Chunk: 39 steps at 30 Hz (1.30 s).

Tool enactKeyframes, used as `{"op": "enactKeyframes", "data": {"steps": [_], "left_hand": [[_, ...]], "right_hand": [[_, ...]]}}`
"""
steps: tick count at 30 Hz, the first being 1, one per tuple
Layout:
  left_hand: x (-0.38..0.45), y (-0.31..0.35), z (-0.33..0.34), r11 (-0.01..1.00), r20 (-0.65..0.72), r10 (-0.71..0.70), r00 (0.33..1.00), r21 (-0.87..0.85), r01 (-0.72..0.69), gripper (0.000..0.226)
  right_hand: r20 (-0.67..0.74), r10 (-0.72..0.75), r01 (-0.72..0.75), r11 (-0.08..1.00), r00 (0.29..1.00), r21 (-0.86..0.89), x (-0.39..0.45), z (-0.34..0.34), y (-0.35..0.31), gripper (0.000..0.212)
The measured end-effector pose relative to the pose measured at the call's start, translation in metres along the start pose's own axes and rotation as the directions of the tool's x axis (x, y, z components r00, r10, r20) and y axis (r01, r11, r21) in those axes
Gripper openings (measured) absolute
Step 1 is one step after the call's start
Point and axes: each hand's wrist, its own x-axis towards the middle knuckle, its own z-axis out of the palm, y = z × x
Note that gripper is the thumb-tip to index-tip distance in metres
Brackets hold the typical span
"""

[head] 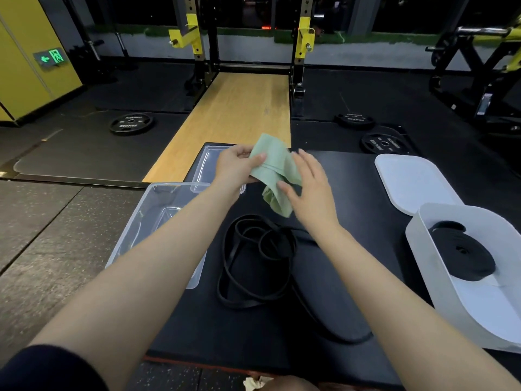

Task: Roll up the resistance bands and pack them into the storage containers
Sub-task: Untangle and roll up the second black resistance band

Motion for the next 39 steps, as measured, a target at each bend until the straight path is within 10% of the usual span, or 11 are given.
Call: {"op": "enactKeyframes", "data": {"steps": [5, 8, 12, 15, 22, 26, 30, 39], "left_hand": [[0.022, -0.041, -0.007, 0.984, -0.161, -0.143, 0.976, 0.080, 0.158, 0.016], [0.031, -0.062, -0.017, 0.902, -0.173, -0.036, 0.984, 0.418, 0.107, 0.031], [0.034, -0.071, -0.020, 0.384, 0.118, 0.048, 0.992, 0.914, -0.128, 0.057], [0.032, -0.076, -0.018, 0.036, 0.202, -0.020, 0.979, 0.979, -0.201, 0.053], [0.020, -0.082, -0.026, -0.244, 0.214, -0.043, 0.976, 0.945, -0.218, 0.056], [0.004, -0.079, -0.026, -0.144, 0.306, -0.011, 0.952, 0.942, -0.304, 0.049], [-0.019, -0.074, -0.020, 0.191, 0.368, 0.012, 0.930, 0.912, -0.364, 0.038], [-0.052, -0.057, -0.005, 0.670, 0.398, 0.152, 0.905, 0.632, -0.390, 0.030]], "right_hand": [[0.348, 0.045, 0.020, 0.984, 0.936, -0.179, -0.004, 0.034, 0.014, 0.057], [0.583, 0.114, 0.056, 0.963, 0.804, -0.265, -0.009, 0.054, 0.021, 0.057], [0.685, 0.162, 0.082, 0.947, 0.710, -0.310, -0.015, 0.069, 0.026, 0.057], [0.693, 0.149, 0.102, 0.946, 0.705, -0.307, -0.018, 0.070, 0.029, 0.057], [0.424, 0.194, -0.069, 0.954, 0.884, -0.291, -0.030, 0.050, 0.029, 0.054], [0.409, 0.254, -0.119, 0.938, 0.876, -0.326, -0.038, 0.038, 0.030, 0.030], [0.317, 0.266, -0.189, 0.948, 0.910, -0.255, -0.047, 0.022, 0.024, 0.022], [0.388, 0.327, -0.500, 0.679, 0.861, 0.537, -0.050, -0.030, 0.001, 0.014]]}}
